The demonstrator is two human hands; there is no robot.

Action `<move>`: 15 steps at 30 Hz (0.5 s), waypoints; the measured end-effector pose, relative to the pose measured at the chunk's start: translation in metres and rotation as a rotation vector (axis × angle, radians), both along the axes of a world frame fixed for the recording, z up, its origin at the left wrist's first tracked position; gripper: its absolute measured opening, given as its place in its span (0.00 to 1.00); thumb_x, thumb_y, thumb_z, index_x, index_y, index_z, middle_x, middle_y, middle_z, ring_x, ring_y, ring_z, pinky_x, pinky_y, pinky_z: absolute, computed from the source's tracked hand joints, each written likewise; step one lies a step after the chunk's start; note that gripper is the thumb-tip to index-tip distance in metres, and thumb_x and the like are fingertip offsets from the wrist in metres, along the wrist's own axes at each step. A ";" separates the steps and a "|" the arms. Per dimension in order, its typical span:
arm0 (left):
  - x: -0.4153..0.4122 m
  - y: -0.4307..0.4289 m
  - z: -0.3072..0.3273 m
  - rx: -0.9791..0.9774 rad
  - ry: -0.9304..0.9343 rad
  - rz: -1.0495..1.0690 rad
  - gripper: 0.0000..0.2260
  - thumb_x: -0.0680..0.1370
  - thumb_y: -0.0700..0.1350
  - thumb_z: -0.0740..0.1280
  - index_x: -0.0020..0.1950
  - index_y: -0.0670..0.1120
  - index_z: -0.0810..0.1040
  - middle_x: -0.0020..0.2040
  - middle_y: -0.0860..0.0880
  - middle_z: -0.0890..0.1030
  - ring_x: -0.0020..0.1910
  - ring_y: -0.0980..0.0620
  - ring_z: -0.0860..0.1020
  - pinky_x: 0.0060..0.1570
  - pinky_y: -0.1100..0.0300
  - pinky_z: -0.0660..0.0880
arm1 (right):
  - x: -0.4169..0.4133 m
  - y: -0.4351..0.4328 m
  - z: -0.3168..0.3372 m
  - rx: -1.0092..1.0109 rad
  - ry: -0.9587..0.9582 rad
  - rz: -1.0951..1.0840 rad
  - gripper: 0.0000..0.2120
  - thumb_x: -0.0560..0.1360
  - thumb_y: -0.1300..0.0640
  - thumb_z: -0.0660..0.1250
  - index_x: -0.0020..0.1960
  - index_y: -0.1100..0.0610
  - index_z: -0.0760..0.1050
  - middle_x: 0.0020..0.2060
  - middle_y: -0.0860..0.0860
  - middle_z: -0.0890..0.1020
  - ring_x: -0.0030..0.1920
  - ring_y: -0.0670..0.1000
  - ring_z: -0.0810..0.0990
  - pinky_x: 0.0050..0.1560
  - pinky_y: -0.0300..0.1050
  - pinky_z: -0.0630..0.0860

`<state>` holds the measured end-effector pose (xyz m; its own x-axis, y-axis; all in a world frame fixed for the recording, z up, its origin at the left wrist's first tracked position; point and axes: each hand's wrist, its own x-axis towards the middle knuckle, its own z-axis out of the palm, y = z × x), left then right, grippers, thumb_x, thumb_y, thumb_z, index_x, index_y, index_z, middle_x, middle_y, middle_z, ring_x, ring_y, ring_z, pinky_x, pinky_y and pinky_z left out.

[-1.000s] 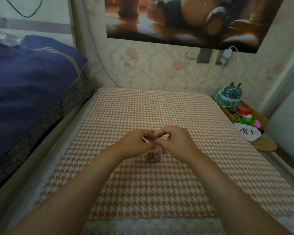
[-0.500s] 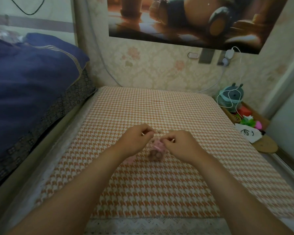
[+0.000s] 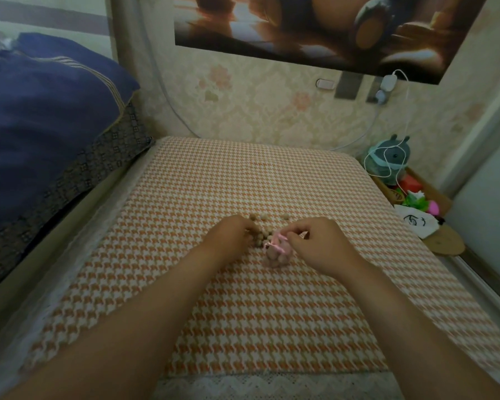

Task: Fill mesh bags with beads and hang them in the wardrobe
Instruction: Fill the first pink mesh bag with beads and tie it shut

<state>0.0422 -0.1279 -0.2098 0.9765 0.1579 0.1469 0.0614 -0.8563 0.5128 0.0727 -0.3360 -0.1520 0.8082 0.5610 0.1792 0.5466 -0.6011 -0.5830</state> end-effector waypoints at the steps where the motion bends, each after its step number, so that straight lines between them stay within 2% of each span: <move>1: 0.002 0.001 -0.001 0.008 -0.006 0.009 0.11 0.77 0.42 0.67 0.57 0.51 0.83 0.57 0.49 0.82 0.56 0.49 0.79 0.57 0.54 0.76 | 0.002 0.001 -0.001 -0.005 -0.006 -0.008 0.11 0.78 0.54 0.65 0.46 0.41 0.85 0.46 0.39 0.84 0.31 0.44 0.79 0.35 0.45 0.77; 3: 0.004 0.002 -0.003 0.025 -0.021 0.026 0.11 0.75 0.41 0.68 0.56 0.51 0.82 0.55 0.49 0.83 0.54 0.49 0.79 0.55 0.53 0.77 | 0.003 0.002 -0.002 -0.016 -0.010 -0.013 0.11 0.78 0.53 0.65 0.45 0.40 0.84 0.45 0.39 0.83 0.31 0.51 0.81 0.34 0.49 0.80; 8: 0.009 0.003 -0.003 0.108 -0.049 0.062 0.07 0.75 0.47 0.68 0.52 0.54 0.80 0.54 0.54 0.82 0.54 0.50 0.78 0.50 0.53 0.77 | 0.002 0.006 -0.001 -0.030 0.004 -0.028 0.12 0.78 0.55 0.65 0.48 0.44 0.86 0.43 0.37 0.82 0.36 0.43 0.81 0.39 0.44 0.80; 10: 0.012 0.002 -0.005 0.108 -0.044 0.070 0.05 0.75 0.47 0.68 0.50 0.55 0.79 0.51 0.54 0.83 0.52 0.50 0.79 0.49 0.52 0.77 | 0.001 0.006 -0.001 -0.028 0.011 -0.029 0.12 0.78 0.55 0.64 0.47 0.45 0.86 0.42 0.36 0.81 0.37 0.42 0.81 0.42 0.47 0.81; 12: 0.017 0.000 -0.007 0.067 -0.039 0.069 0.05 0.75 0.44 0.68 0.50 0.52 0.78 0.49 0.51 0.82 0.50 0.48 0.79 0.48 0.51 0.78 | 0.000 0.005 -0.002 -0.027 0.015 -0.026 0.12 0.78 0.55 0.64 0.48 0.45 0.86 0.44 0.38 0.83 0.39 0.46 0.83 0.44 0.51 0.82; 15: 0.019 -0.008 -0.004 -0.077 -0.088 0.057 0.07 0.76 0.43 0.68 0.54 0.48 0.79 0.49 0.50 0.82 0.47 0.49 0.79 0.49 0.53 0.78 | 0.004 0.003 -0.003 -0.029 0.008 -0.026 0.12 0.78 0.53 0.64 0.48 0.43 0.86 0.53 0.42 0.86 0.44 0.54 0.85 0.46 0.55 0.83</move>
